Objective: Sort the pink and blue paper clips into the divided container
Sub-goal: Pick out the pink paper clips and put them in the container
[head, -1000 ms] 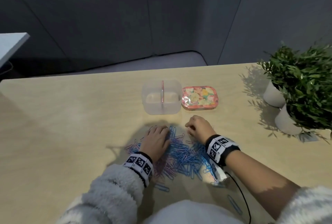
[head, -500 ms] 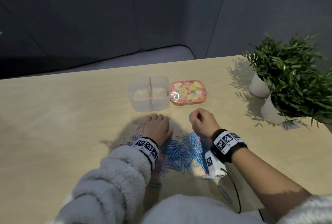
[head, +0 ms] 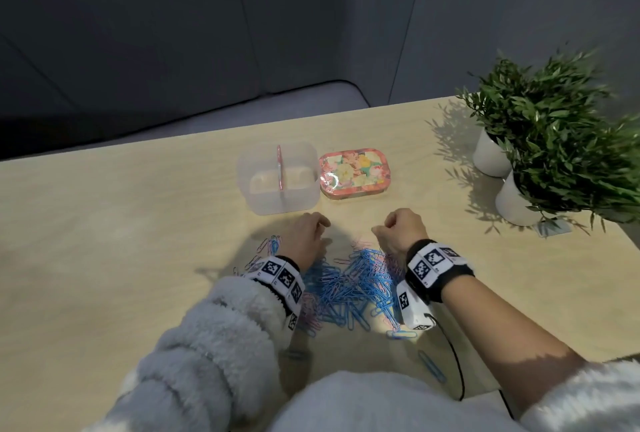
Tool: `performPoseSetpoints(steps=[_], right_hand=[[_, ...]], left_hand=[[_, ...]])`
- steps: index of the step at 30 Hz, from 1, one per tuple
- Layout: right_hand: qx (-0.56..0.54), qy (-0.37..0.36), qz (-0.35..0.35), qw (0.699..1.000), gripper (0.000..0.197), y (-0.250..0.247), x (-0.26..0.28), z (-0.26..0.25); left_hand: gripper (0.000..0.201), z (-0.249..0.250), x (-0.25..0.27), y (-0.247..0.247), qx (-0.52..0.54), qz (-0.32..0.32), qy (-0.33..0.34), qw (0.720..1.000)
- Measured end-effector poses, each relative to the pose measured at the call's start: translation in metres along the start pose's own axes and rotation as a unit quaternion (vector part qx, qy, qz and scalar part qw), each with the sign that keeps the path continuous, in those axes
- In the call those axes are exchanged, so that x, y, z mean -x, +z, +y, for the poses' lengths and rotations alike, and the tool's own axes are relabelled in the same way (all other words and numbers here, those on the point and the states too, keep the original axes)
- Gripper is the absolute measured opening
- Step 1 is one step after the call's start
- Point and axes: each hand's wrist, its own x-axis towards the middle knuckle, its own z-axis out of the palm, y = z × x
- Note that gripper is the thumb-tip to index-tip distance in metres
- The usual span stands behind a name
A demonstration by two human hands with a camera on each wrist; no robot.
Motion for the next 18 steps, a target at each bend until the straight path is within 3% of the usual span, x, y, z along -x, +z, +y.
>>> performPoseSetpoints(steps=[3, 5, 9, 12, 15, 18], right_hand=[[0.039, -0.023, -0.016, 0.999, 0.009, 0.008, -0.004, -0.006], [0.053, -0.034, -0.032, 0.998, 0.015, 0.008, -0.005, -0.006], [0.066, -0.069, -0.056, 0.994, 0.012, -0.003, -0.003, 0.007], [-0.092, -0.059, -0.056, 0.992, 0.026, -0.018, -0.005, 0.029], [-0.313, 0.016, -0.075, 0.947, 0.029, -0.024, -0.002, 0.047], [-0.403, 0.105, -0.083, 0.905, 0.024, -0.027, 0.004, 0.053]], left_hand=[[0.024, 0.015, -0.006, 0.001, 0.205, -0.034, -0.077, 0.975], [0.024, 0.027, -0.014, 0.003, 0.190, -0.043, -0.068, 0.979], [0.008, 0.040, -0.020, 0.015, 0.060, -0.086, -0.016, 0.994], [0.007, 0.044, -0.017, 0.029, 0.007, -0.129, 0.039, 0.991], [0.017, 0.042, -0.011, 0.038, -0.039, -0.154, 0.075, 0.984], [0.017, 0.032, 0.000, 0.037, -0.053, -0.136, 0.090, 0.985]])
